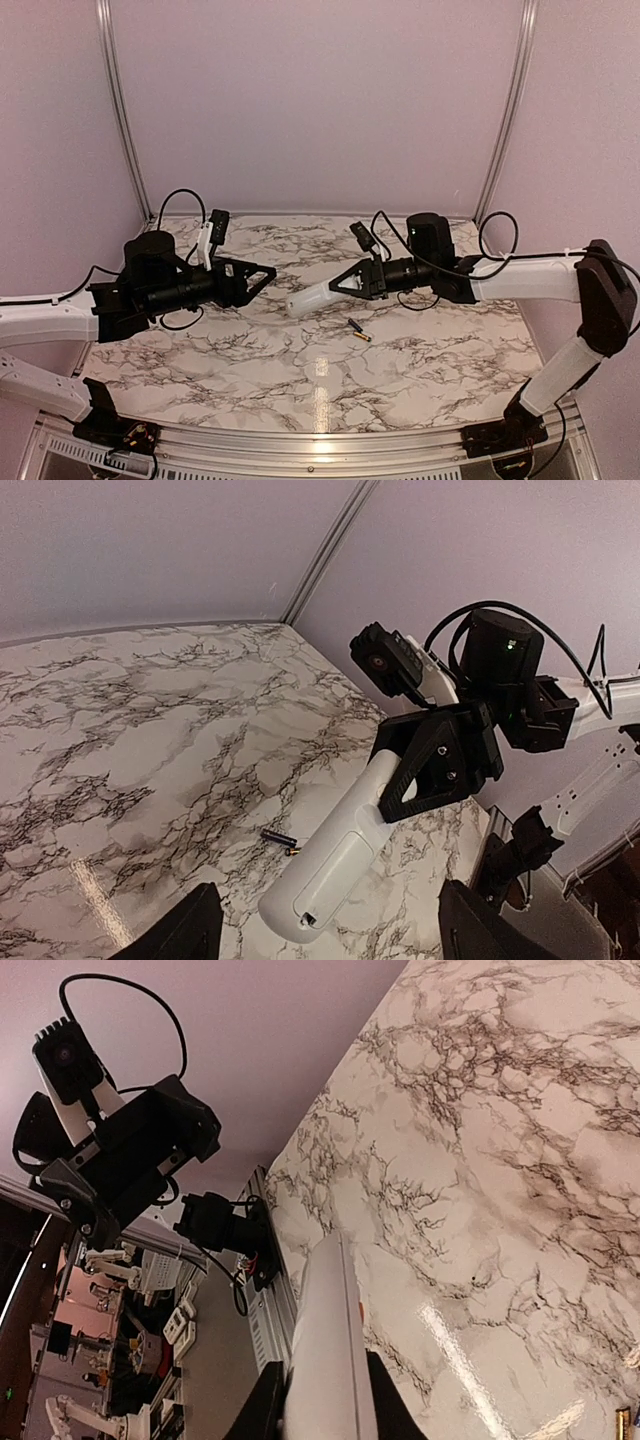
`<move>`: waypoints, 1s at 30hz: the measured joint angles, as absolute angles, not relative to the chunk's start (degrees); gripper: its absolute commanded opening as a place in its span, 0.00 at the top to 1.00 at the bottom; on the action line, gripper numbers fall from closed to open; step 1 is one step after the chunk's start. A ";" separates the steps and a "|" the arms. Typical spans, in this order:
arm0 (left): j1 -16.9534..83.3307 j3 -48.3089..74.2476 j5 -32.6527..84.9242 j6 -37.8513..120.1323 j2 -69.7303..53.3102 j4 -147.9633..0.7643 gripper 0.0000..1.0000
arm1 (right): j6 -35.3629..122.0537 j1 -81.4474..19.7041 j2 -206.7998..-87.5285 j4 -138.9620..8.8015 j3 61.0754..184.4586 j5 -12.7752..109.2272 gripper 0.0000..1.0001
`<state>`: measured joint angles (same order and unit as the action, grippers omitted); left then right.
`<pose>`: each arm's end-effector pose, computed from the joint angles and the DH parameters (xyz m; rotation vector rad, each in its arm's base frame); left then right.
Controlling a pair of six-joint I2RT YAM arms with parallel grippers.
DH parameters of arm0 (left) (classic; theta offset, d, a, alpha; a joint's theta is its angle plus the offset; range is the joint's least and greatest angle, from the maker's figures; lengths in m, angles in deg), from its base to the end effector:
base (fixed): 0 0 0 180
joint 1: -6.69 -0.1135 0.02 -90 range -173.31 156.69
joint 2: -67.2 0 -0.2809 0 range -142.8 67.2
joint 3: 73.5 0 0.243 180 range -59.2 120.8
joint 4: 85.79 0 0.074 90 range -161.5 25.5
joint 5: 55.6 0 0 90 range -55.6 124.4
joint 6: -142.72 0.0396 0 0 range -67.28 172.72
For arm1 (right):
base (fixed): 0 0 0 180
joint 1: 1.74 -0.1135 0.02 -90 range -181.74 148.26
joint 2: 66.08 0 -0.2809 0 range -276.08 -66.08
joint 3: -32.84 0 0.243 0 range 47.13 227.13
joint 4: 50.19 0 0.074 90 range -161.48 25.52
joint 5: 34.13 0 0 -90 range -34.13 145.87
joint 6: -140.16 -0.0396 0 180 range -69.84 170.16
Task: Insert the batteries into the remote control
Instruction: Pass from the right arm to the left
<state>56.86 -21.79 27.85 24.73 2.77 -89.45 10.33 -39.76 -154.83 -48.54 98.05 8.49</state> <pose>0.1552 -0.1931 0.2955 0.4461 1.8045 -1.0810 0.2422 0.2263 0.2597 -0.5987 2.1422 1.6335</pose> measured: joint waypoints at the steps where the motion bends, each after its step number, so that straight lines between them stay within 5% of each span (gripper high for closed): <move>1: 56.18 -21.79 26.12 25.17 2.86 -88.56 0.23 | 11.37 -39.98 -155.38 -49.94 98.79 7.22 1.00; 14: 55.38 -19.34 10.63 34.39 -1.88 -79.90 0.27 | 28.10 -44.60 -160.39 -69.35 113.04 -5.76 1.00; 30: 55.77 -18.71 -8.65 32.10 -6.60 -82.92 0.61 | 44.58 -45.99 -162.61 -88.58 122.22 -9.10 1.00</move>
<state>55.77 -18.71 -8.65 32.10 -6.60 -82.92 44.58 -45.99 -162.61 -88.58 122.22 -9.10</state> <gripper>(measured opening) 0.433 0.189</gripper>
